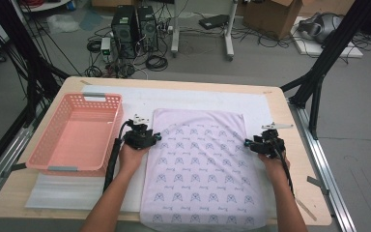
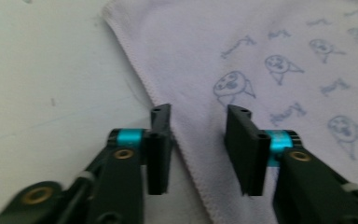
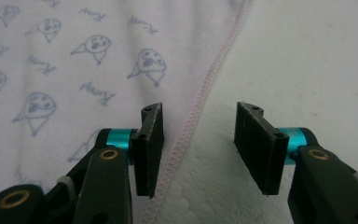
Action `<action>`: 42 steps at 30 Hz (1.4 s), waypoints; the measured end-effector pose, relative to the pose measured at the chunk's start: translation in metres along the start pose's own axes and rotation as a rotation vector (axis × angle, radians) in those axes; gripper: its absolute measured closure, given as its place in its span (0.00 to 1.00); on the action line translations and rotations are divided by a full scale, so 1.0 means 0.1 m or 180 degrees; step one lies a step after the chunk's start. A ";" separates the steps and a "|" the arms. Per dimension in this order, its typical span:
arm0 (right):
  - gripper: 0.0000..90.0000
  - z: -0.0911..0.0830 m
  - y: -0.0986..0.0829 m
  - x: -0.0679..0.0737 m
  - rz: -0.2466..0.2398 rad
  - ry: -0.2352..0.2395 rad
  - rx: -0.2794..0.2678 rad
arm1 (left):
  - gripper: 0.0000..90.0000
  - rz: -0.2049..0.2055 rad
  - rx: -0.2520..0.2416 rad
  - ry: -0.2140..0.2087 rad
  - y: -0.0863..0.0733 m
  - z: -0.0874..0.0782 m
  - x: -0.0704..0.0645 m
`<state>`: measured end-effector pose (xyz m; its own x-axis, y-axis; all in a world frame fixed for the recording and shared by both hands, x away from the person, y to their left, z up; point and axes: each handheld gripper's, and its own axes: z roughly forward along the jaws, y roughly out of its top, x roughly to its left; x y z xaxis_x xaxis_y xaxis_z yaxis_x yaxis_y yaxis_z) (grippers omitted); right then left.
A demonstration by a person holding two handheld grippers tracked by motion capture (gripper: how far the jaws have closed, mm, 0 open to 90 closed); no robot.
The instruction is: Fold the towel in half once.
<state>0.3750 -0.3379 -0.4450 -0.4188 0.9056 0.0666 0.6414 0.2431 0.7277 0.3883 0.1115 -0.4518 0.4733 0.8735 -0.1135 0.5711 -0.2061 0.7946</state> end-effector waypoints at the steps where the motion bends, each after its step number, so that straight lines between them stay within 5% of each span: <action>1: 0.61 0.01 0.01 0.01 -0.0045 -0.0003 0.0011 | 0.77 0.0008 0.0004 0.0013 0.00 0.00 0.00; 4: 0.67 0.04 0.04 0.05 -0.0127 -0.0008 0.0049 | 0.94 0.0053 0.0010 -0.0098 0.00 0.00 0.01; 9: 0.95 0.06 0.11 0.06 -0.0121 0.0109 0.0169 | 0.97 -0.0064 -0.0006 -0.0120 0.00 -0.01 0.04; 13: 0.98 0.06 0.14 0.09 -0.0176 0.0018 0.0206 | 0.97 -0.0266 -0.0156 -0.0105 0.04 -0.05 0.06; 19: 0.98 -0.05 0.16 -0.08 0.0039 -0.0040 -0.0125 | 0.98 -0.0505 -0.0349 -0.0099 0.07 -0.14 0.15; 32: 0.98 -0.47 0.01 0.00 -0.0047 0.0217 -0.0343 | 0.98 -0.0270 -0.0393 -0.0377 0.09 -0.55 0.00; 42: 0.98 -0.81 -0.26 0.18 -0.0133 0.0361 -0.0476 | 0.98 -0.0164 -0.0390 -0.0625 -0.26 -0.92 -0.15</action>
<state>0.2987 -0.3563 -0.4080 -0.5182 0.8488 0.1047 0.5229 0.2175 0.8242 0.3044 0.1444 -0.4153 0.5739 0.7765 -0.2601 0.5178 -0.0980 0.8499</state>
